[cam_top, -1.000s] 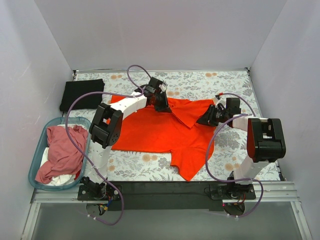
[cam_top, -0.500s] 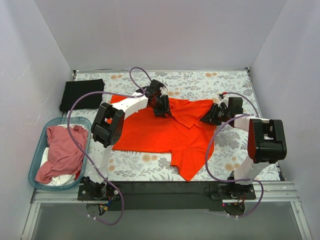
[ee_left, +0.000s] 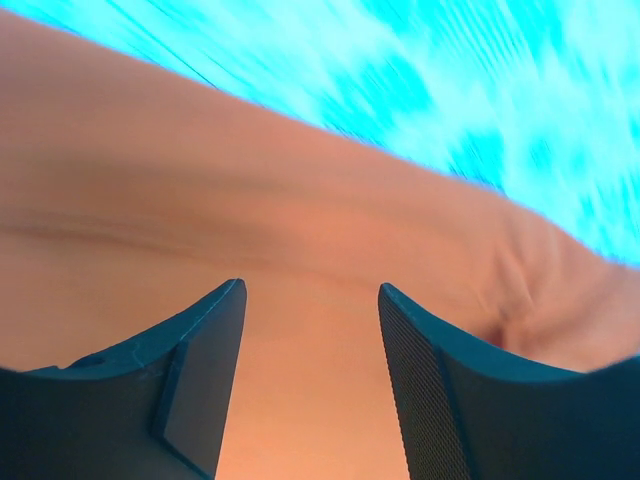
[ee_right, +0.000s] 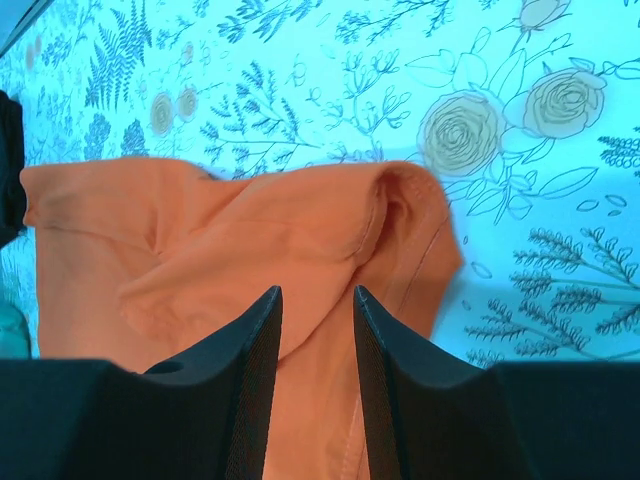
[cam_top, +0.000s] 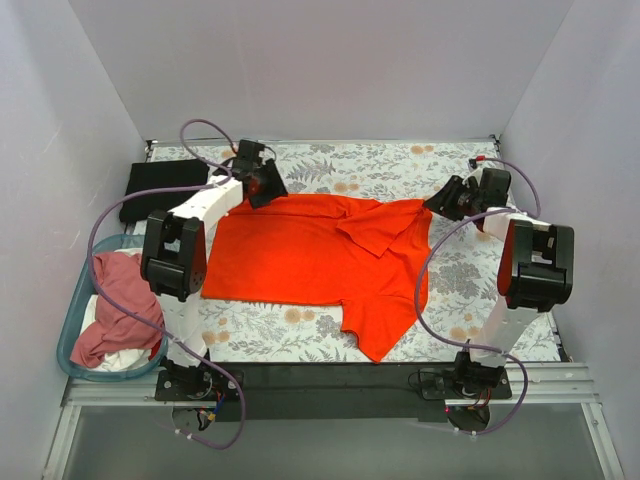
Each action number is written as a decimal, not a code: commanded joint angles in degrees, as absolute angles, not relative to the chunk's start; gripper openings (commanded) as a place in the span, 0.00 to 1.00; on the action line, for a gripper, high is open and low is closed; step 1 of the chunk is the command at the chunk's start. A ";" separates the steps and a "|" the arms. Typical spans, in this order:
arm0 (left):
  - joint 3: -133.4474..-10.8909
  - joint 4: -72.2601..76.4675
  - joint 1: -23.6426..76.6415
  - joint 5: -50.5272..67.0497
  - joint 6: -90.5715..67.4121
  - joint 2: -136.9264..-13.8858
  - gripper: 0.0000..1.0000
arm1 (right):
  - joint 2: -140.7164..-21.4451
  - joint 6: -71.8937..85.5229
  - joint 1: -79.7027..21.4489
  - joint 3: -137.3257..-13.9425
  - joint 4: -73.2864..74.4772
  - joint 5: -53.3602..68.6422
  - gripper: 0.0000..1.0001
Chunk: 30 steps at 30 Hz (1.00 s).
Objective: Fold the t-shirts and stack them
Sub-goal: Fold the tshirt
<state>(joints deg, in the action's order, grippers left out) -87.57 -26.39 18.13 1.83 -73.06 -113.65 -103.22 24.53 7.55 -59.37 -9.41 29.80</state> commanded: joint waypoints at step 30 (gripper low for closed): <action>-91.14 -25.57 7.03 -10.63 -66.62 -127.35 0.50 | -123.22 24.53 13.09 -77.24 -13.89 36.47 0.01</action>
<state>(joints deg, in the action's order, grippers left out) -90.61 -22.02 8.56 -7.68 -67.90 -123.96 -122.26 26.81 11.20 -72.77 -12.16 35.38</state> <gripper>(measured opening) 0.504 0.029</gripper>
